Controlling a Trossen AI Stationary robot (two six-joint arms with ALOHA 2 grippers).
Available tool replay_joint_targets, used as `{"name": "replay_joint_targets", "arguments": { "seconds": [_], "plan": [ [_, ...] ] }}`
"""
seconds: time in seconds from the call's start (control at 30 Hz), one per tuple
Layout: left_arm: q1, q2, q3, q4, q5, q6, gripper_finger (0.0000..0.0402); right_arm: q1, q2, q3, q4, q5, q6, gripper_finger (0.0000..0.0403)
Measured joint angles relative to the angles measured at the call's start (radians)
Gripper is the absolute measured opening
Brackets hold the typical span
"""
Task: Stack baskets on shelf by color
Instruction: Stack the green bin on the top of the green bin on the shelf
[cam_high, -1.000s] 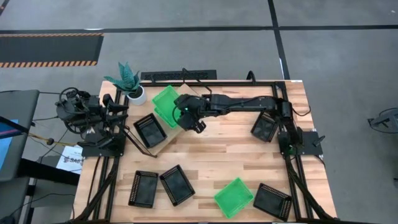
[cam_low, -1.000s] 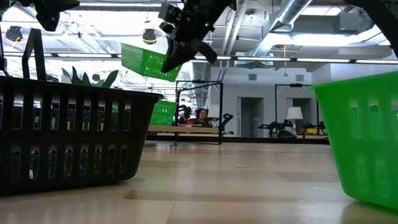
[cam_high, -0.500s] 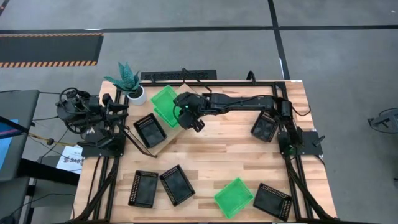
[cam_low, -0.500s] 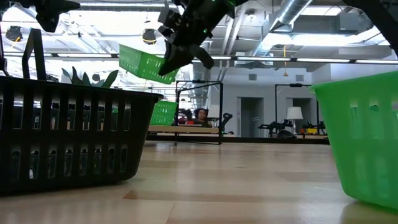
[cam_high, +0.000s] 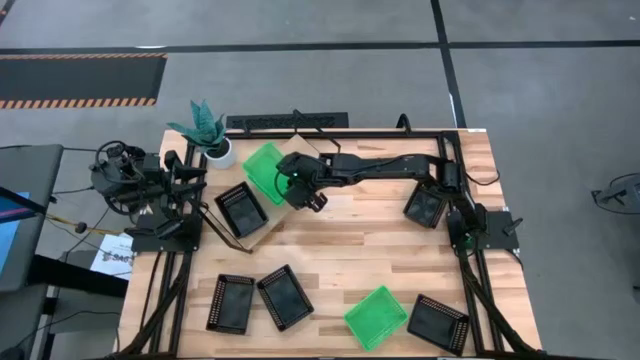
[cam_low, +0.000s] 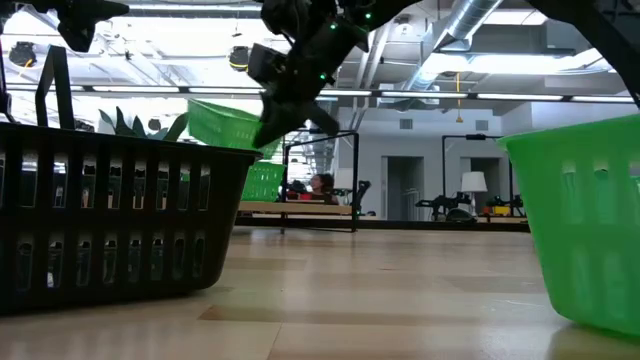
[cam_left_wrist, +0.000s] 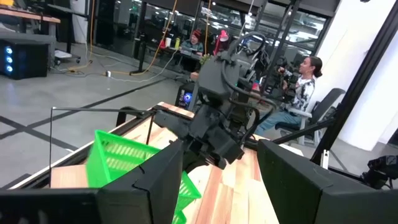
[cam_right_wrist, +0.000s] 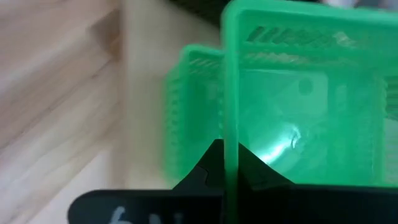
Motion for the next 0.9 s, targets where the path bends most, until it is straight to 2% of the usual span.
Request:
{"name": "replay_joint_targets", "arguments": {
  "seconds": [0.4, 0.9],
  "plan": [
    [0.000, 0.000, 0.000, 0.000, 0.000, 0.000, 0.0198, -0.007, -0.003, 0.002, -0.014, 0.000, -0.008, 0.0024],
    [0.000, 0.000, 0.000, 0.000, 0.000, 0.000, 0.0198, -0.007, -0.003, 0.002, -0.013, 0.000, -0.008, 0.0094]
  ]
}}
